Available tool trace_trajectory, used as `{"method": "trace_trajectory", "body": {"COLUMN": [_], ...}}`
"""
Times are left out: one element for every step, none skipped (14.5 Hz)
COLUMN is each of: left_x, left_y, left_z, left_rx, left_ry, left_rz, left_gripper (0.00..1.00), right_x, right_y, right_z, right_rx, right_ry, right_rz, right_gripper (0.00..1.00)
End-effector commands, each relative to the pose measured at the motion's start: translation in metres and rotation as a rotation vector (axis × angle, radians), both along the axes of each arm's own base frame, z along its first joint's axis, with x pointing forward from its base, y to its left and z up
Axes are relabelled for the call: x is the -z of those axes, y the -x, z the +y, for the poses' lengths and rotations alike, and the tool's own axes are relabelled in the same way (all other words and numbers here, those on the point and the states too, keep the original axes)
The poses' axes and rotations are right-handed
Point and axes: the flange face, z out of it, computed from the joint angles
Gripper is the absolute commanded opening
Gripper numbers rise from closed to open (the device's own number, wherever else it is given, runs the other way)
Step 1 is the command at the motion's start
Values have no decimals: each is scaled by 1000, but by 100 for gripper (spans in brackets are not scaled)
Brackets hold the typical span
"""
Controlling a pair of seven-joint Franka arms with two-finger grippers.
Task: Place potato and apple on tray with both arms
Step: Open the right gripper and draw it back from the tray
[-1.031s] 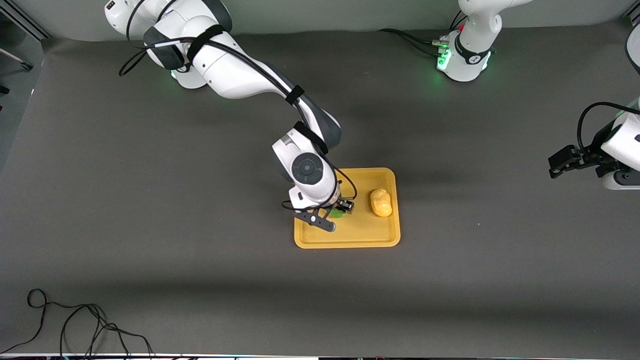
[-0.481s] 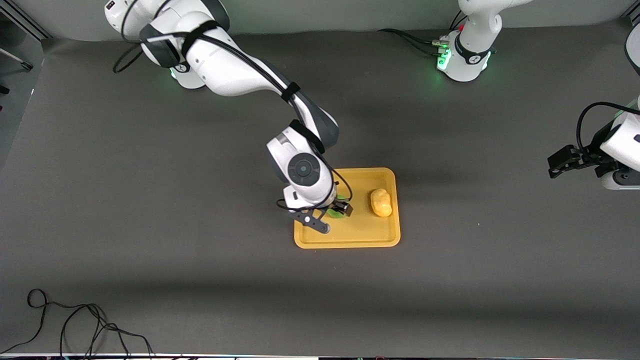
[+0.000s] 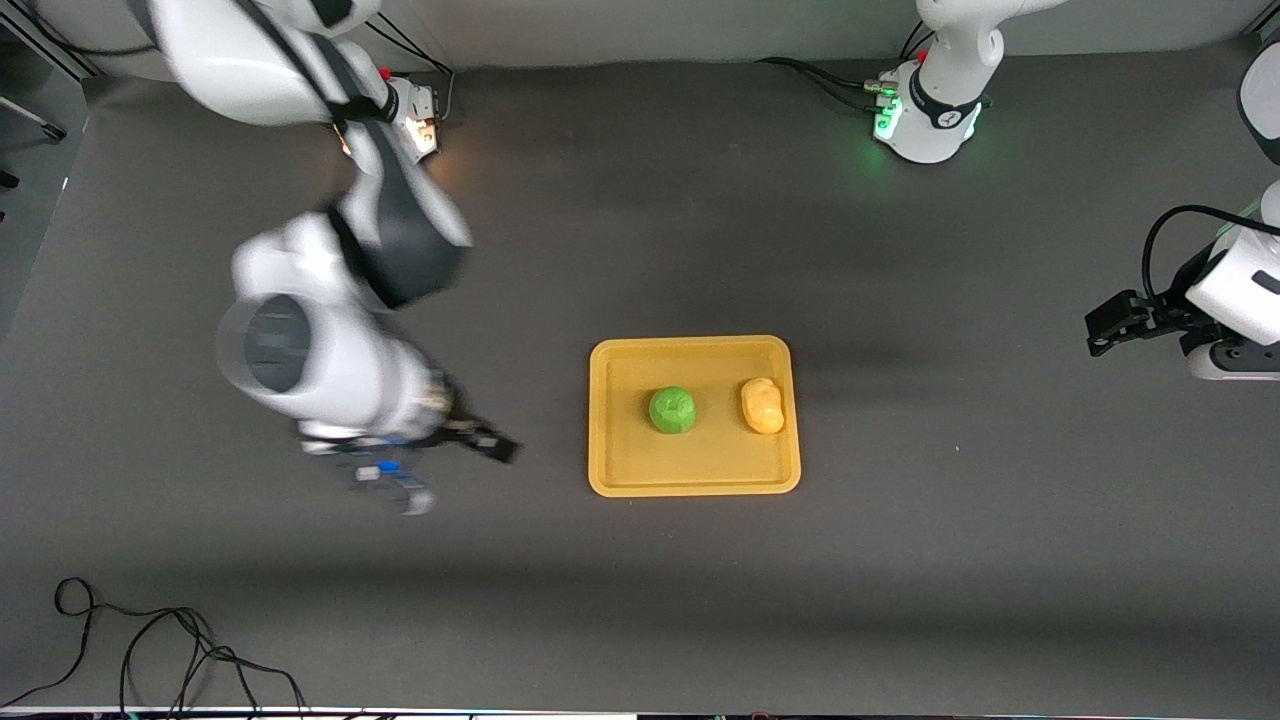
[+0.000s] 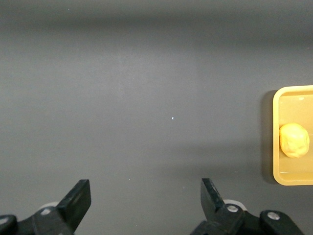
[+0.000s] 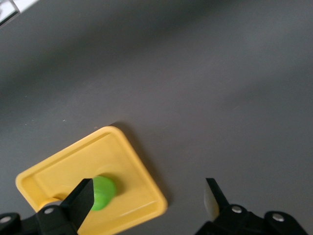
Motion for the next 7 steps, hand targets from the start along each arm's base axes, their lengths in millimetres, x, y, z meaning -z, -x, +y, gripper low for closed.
{"method": "trace_trajectory", "body": {"left_x": [-3,-3,-3,-3,-3,-3,-3], "left_y": [3,3,3,3,3,3,3], "left_z": [-2,-2,-2,-2,-2,-2,-2], "left_rx": [0,2,2,3,3,11,14], "left_ry": [-8,-9,-9,-9,-9,-10,-10], "left_rz": [-3,-3,-3,-6,-6,-6,-6], "left_gripper": [100,100,100,100,100,100,100], "right_x": [-15,-23,-36,-47,-60,-71,-78], "right_y": [27,34,44,54,65,74,78], "right_z": [-62,-90,-118,-141,-163,-191,-206], "right_rx": [-137,-210,-290,-330,-344,-320,-301], "right_ry": [32,43,59,58,50,37,21], "right_rz": [2,-3,-17,-26,-25,3,40], "right_gripper": [100,100,100,100,100,100,100]}}
